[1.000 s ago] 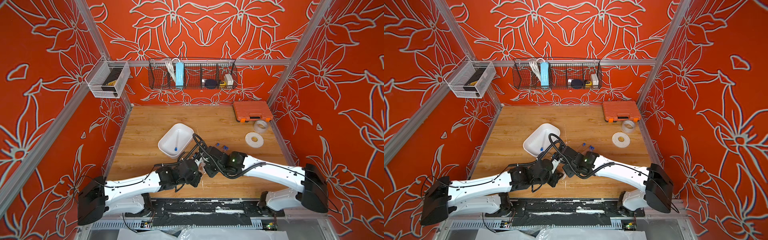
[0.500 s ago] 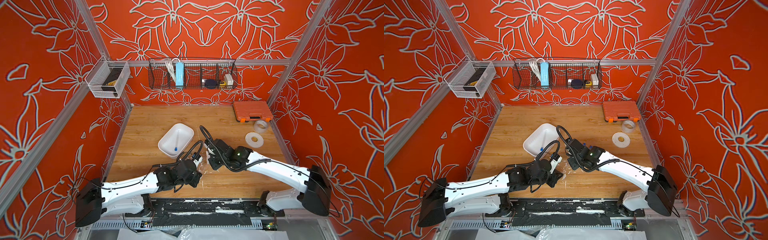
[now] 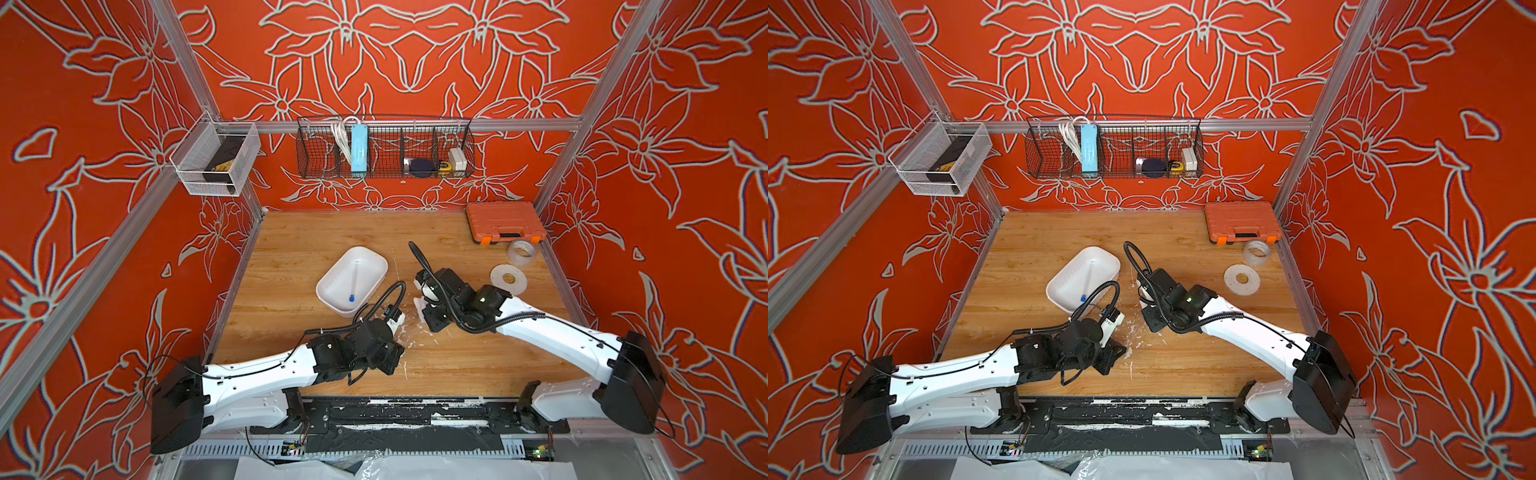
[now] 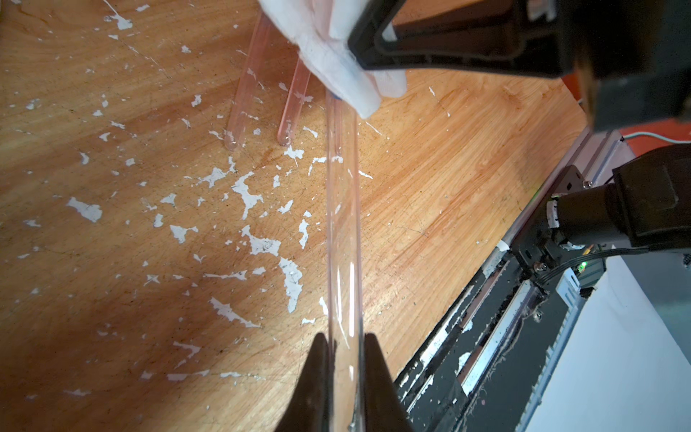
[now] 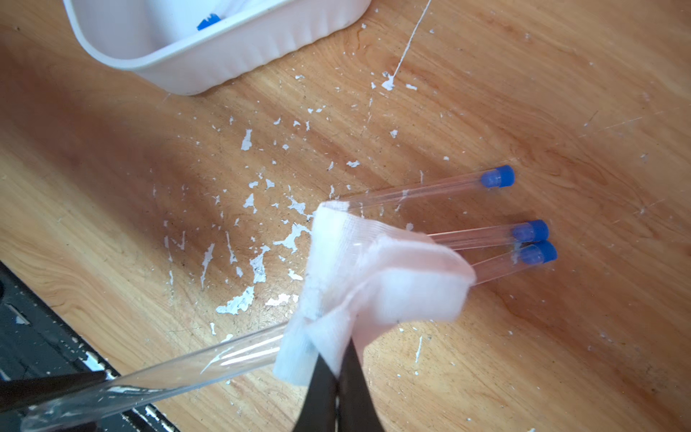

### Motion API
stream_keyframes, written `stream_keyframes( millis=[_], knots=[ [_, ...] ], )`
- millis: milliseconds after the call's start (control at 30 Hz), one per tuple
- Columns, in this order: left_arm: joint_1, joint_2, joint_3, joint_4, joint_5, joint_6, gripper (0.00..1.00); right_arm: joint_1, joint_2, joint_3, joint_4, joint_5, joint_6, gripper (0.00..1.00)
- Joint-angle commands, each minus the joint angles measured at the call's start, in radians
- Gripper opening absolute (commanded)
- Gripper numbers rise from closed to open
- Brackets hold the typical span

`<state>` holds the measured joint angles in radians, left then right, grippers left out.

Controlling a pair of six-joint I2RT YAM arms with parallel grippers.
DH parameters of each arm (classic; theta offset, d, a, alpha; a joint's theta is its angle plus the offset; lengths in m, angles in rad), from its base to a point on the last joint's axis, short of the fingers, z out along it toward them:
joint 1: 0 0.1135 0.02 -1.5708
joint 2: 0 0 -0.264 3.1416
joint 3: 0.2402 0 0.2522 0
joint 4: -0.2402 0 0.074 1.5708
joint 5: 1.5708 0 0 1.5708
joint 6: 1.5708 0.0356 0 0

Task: Wipe the exteriors of test tubes
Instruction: Wipe the dirt from the test tube.

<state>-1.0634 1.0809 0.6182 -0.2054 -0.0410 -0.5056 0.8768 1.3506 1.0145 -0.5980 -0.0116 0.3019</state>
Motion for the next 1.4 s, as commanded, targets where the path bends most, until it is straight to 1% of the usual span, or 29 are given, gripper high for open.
stream_keyframes(
  millis=[0, 167, 467, 700, 833, 900, 1167, 1367],
  knots=[
    [-0.004, 0.01, 0.0, 0.029, -0.008, -0.002, 0.12, 0.015, -0.027, -0.005, 0.008, -0.036, 0.013, 0.0],
    [-0.004, 0.028, 0.001, 0.04, -0.02, -0.003, 0.11, 0.06, -0.055, -0.039, 0.025, -0.037, 0.055, 0.0],
    [-0.004, 0.038, 0.009, 0.053, -0.036, -0.01, 0.11, 0.143, -0.058, -0.081, 0.075, -0.056, 0.13, 0.0],
    [-0.004, 0.033, 0.017, 0.049, -0.042, -0.013, 0.1, 0.167, -0.078, -0.1, 0.11, -0.065, 0.158, 0.0],
    [-0.004, 0.029, 0.015, 0.038, -0.042, -0.019, 0.1, 0.164, -0.103, -0.108, 0.091, -0.013, 0.157, 0.0],
    [-0.004, 0.017, 0.01, 0.038, -0.04, -0.021, 0.1, 0.152, -0.122, -0.114, 0.087, -0.007, 0.154, 0.0],
    [-0.004, -0.056, 0.003, 0.053, 0.007, -0.038, 0.1, 0.054, -0.195, -0.166, 0.111, -0.062, 0.14, 0.0],
    [-0.004, -0.084, -0.019, 0.101, 0.041, -0.06, 0.1, 0.012, -0.272, -0.205, 0.159, -0.105, 0.131, 0.0]
  ],
)
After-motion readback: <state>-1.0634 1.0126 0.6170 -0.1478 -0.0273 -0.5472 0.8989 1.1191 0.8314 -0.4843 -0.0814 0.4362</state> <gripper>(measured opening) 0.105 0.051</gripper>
